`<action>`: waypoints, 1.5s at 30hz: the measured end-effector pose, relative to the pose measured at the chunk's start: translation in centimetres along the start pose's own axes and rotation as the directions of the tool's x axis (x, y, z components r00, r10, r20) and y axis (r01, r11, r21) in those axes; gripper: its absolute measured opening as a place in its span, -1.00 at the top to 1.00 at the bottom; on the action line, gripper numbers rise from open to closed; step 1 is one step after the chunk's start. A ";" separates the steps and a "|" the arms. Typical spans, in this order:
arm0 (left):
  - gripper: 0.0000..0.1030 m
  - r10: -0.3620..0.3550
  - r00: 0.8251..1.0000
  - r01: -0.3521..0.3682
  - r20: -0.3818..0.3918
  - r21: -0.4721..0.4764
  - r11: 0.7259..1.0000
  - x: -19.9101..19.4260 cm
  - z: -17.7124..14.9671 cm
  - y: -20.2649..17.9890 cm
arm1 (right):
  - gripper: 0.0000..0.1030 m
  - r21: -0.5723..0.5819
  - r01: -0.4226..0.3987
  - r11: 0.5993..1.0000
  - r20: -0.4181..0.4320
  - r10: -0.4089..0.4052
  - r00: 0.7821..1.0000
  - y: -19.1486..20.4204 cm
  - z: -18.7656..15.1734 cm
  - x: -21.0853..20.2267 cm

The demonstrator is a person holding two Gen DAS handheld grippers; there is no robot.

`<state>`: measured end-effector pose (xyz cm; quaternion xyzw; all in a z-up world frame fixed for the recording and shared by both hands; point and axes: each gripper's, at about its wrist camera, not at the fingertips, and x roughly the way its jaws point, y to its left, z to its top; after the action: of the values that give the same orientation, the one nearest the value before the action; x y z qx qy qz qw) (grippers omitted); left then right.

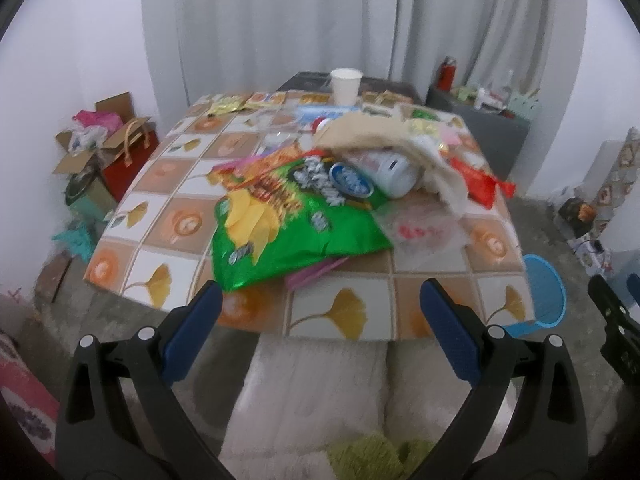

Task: Collect trash
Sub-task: 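Grasp the white tissue with the left tool while the right grasps red wrappers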

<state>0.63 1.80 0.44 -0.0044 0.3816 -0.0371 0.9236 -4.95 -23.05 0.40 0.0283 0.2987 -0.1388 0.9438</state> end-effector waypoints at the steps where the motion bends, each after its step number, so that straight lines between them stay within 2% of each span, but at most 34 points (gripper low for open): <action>1: -0.85 -0.011 1.000 0.011 0.011 0.005 1.000 0.0 0.3 0.0 | -0.88 -0.005 -0.007 1.000 0.010 0.007 1.000 0.1 0.2 0.1; 5: -0.85 -0.057 0.997 0.055 0.052 0.030 0.998 0.2 1.2 -0.6 | -0.88 -0.011 -0.036 0.999 0.028 0.036 0.999 0.0 0.7 0.9; 7: -0.85 -0.108 0.992 0.105 0.071 0.039 0.994 0.3 1.6 -0.9 | -0.88 -0.013 -0.048 0.999 0.034 0.048 0.998 0.0 0.8 1.5; 11: -0.85 -0.214 0.969 0.209 0.119 0.057 0.976 0.6 2.8 -1.6 | -0.88 0.008 -0.072 0.997 0.018 0.072 0.997 -0.6 1.0 3.1; 14: -0.83 -0.262 0.952 0.251 0.157 0.086 0.964 0.9 4.1 -2.6 | -0.88 0.031 -0.095 0.995 -0.010 0.095 0.995 -1.2 0.7 4.4; 18: -0.83 -0.333 0.930 0.323 0.158 0.086 0.942 2.2 6.4 -4.1 | -0.88 0.059 -0.125 0.990 -0.047 0.128 0.991 -1.9 0.6 6.8; 21: -0.57 -0.358 0.924 0.346 0.137 0.102 0.933 4.0 8.3 -5.7 | -0.82 0.071 -0.145 0.987 -0.060 0.150 0.987 -2.3 0.8 8.9; 22: -0.49 -0.365 0.925 0.353 0.108 0.112 0.929 5.2 9.1 -6.4 | -0.80 0.074 -0.155 0.985 -0.065 0.159 0.985 -2.5 1.0 9.5; 26: -0.34 -0.352 0.936 0.347 0.022 0.113 0.931 9.4 11.5 -8.2 | -0.61 0.106 -0.232 0.967 -0.088 0.242 0.966 -3.1 2.4 13.3; 30: -0.27 -0.286 0.958 0.285 -0.030 0.212 0.935 13.1 13.0 -10.9 | -0.54 0.117 -0.290 0.950 -0.066 0.299 0.952 -3.4 5.0 16.6; 34: -0.11 -0.233 0.971 0.241 -0.061 0.293 0.925 15.4 13.0 -12.4 | -0.53 0.120 -0.341 0.932 -0.063 0.350 0.935 -3.0 7.5 20.4; 38: 0.09 -0.184 0.978 0.206 -0.096 0.336 0.919 17.1 12.6 -13.2 | -0.44 0.105 -0.376 0.920 -0.132 0.388 0.912 -1.9 8.4 24.6; 40: 0.25 -0.163 0.982 0.187 -0.097 0.354 0.917 17.4 12.3 -13.4 | -0.36 0.088 -0.385 0.919 -0.162 0.394 0.905 -1.4 8.1 25.3; 41: 0.29 -0.148 0.985 0.170 -0.087 0.371 0.913 17.5 12.1 -13.5 | -0.26 0.077 -0.387 0.919 -0.176 0.394 0.902 -1.1 7.9 25.6; 42: 0.41 -0.140 0.987 0.160 -0.080 0.384 0.909 17.4 12.0 -13.7 | -0.17 0.062 -0.389 0.919 -0.187 0.393 0.900 -0.7 7.7 25.8; 43: 0.48 -0.136 0.988 0.155 -0.075 0.394 0.906 17.3 11.9 -13.7 | -0.12 0.047 -0.386 0.921 -0.195 0.388 0.901 -0.4 7.5 25.9; 45: 0.59 -0.142 0.987 0.158 -0.071 0.405 0.901 17.1 11.7 -13.7 | 0.10 0.023 -0.378 0.925 -0.209 0.374 0.903 -0.2 7.2 25.9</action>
<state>20.07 -13.32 -2.81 0.1603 0.3821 -0.1871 0.8906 19.27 -30.53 -8.49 0.0913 0.3865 0.0523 0.9163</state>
